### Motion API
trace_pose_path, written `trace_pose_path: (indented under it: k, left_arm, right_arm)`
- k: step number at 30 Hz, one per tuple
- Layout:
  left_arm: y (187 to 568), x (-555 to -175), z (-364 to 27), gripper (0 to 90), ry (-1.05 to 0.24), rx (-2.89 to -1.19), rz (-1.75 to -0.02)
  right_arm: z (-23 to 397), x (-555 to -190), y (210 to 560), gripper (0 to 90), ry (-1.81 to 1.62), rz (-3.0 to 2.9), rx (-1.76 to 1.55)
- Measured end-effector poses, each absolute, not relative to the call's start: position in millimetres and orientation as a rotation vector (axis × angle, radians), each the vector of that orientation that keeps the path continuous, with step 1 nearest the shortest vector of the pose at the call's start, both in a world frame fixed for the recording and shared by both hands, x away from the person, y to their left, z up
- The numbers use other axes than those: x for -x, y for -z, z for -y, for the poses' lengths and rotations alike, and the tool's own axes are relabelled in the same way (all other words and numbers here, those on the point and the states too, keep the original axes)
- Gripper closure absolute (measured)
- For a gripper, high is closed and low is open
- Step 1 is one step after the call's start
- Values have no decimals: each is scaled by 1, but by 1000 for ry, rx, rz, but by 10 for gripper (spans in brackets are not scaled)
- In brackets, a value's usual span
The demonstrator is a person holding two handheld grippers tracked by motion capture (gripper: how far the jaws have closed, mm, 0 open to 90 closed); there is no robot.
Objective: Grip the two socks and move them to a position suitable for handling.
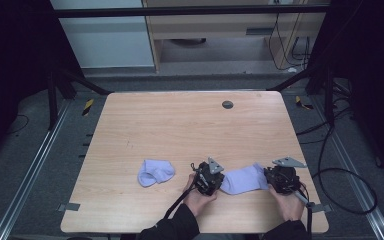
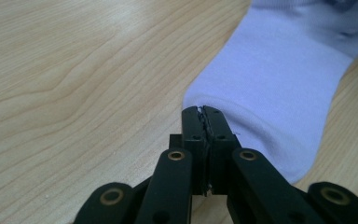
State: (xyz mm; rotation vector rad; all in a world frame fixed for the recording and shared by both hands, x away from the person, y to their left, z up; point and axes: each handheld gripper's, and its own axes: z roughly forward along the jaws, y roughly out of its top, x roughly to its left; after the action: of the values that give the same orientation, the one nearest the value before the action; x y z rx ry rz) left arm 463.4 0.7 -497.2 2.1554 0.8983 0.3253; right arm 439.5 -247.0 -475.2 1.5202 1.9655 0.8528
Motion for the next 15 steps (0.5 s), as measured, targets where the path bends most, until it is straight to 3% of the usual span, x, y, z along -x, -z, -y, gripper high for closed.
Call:
trace_pose_path:
  k: [6,15]
  left_arm:
    - [489,-465,-9,734,-343,-2102,-909]
    - [467,-465,-35,544,-364,-2080,-911]
  right_arm:
    - [248,-436,476,658,-858,-1951,-1486]
    - [249,-432,467,571,-959,-1924,-1438]
